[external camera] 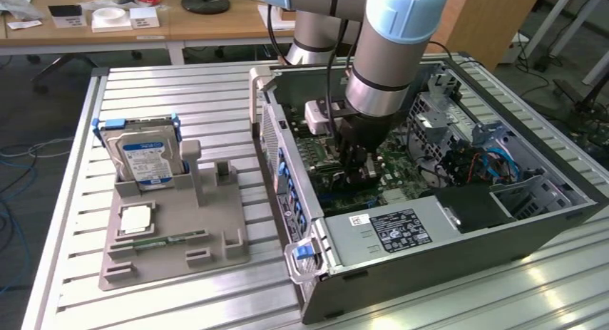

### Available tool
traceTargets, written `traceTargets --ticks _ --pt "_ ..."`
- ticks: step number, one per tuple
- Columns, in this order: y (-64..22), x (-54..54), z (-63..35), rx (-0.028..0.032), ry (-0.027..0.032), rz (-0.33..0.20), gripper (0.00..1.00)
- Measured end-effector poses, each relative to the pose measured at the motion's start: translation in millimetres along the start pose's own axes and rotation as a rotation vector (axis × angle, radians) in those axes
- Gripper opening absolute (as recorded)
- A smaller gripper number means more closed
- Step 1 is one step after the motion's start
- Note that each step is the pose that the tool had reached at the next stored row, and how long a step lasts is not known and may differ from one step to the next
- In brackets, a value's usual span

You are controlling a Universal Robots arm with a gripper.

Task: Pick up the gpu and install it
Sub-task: 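Insert the gpu into the slot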

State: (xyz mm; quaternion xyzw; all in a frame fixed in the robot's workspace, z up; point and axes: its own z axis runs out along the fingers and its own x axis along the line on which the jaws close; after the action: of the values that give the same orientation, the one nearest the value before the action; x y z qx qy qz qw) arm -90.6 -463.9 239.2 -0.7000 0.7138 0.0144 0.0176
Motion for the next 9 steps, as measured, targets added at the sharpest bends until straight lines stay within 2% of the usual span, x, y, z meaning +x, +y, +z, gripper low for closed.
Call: traceTargets --ticks 7,9 --pt "0.2 -0.2 0.4 -0.0001 -0.0015 0.0 0.28" --pt "0.1 -0.1 0.1 0.0001 -0.0002 0.0 0.4"
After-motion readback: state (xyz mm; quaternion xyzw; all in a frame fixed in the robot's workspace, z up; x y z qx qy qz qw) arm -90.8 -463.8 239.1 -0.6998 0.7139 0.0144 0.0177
